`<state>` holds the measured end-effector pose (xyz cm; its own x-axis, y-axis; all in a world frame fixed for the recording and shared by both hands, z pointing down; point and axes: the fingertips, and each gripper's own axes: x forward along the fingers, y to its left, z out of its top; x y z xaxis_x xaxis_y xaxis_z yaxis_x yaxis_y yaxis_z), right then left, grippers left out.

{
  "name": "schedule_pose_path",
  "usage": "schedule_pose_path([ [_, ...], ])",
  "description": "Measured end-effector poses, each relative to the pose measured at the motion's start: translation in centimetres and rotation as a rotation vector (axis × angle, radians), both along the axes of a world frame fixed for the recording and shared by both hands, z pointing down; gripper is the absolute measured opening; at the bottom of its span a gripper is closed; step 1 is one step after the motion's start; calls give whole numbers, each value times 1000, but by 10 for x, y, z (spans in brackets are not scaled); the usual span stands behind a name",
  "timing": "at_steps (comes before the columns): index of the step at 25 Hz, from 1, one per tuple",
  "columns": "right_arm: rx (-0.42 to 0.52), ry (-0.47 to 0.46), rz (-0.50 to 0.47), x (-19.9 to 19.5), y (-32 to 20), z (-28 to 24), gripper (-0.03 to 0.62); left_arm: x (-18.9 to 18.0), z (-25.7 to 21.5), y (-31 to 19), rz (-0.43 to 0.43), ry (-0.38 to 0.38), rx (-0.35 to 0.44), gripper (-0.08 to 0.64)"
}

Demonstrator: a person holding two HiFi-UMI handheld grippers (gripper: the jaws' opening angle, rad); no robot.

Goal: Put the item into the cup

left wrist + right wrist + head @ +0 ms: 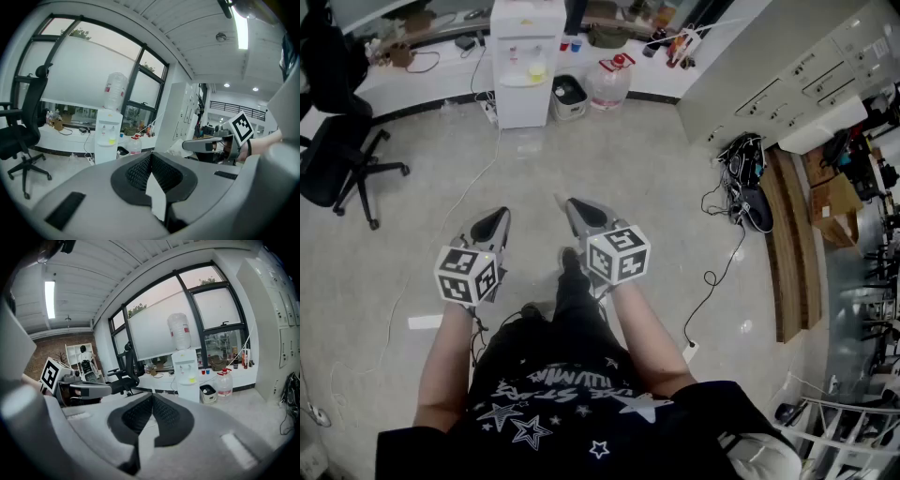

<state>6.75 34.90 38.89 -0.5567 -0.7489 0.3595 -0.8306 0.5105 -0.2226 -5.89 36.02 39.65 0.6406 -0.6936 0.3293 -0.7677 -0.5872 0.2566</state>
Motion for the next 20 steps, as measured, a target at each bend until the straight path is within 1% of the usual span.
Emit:
schedule_pose_path([
  [13, 8, -1, -15, -8, 8, 1, 1, -5, -4, 11, -16, 22, 19, 6],
  [20, -17, -47, 15, 2, 2, 5, 2, -8, 0, 7, -26, 26, 6, 6],
])
